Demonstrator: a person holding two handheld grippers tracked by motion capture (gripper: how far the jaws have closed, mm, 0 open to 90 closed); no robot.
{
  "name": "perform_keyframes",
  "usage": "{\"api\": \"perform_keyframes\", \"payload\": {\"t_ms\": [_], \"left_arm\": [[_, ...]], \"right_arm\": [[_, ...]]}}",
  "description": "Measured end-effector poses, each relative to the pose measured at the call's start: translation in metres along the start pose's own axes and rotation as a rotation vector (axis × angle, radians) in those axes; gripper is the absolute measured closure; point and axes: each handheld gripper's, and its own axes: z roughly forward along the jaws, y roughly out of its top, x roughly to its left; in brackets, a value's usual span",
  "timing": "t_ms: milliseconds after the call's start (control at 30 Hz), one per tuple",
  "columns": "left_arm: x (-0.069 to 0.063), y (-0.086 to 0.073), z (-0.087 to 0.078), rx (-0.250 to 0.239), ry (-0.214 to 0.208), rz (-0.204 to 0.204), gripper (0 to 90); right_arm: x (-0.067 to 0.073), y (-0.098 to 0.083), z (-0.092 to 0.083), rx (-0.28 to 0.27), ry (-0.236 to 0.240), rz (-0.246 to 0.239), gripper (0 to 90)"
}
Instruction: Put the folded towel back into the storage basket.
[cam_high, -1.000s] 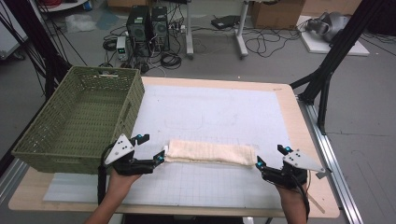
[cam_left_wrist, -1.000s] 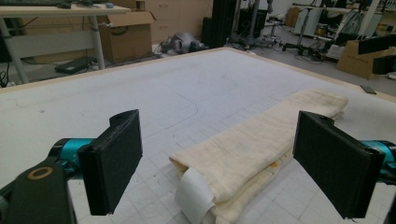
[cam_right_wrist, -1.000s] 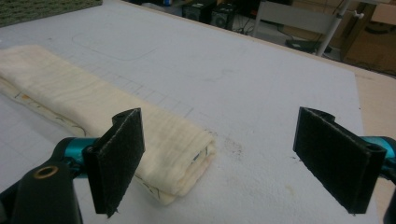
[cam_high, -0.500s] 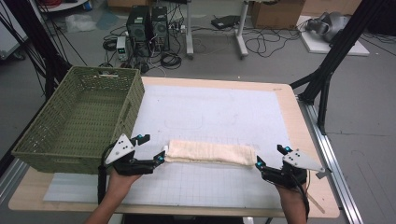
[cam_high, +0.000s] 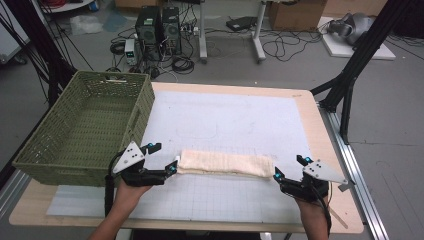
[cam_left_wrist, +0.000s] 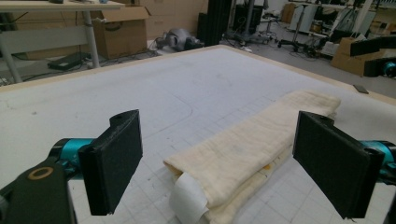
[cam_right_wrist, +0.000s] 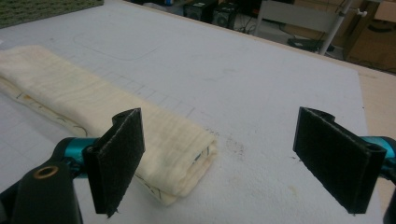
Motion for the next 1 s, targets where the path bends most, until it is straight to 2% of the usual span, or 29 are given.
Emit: {"api": "perform_keyframes", "payload": {"t_ms": [133,333,700,733,1000], "left_arm": [[0.000,0.004,0.002,0.007,-0.005,-0.005,16.2],[0.006,0.011,0.007,0.049,-0.024,-0.030,18.8],[0.012,0.025,0.028,0.139,-0.060,-0.073,18.9],[0.013,0.025,0.032,0.158,-0.064,-0.080,19.4],[0.015,0.019,0.047,0.224,-0.038,-0.089,20.0]], "right_arm": [[0.000,0.000,0.000,0.003,0.000,-0.002,15.1],[0.000,0.000,0.001,0.004,0.004,0.003,15.1],[0.001,0.000,0.002,0.005,0.009,-0.009,15.1],[0.002,0.000,0.002,0.006,0.010,-0.008,15.1],[0.000,0.000,0.002,0.007,0.009,-0.004,15.1]]}}
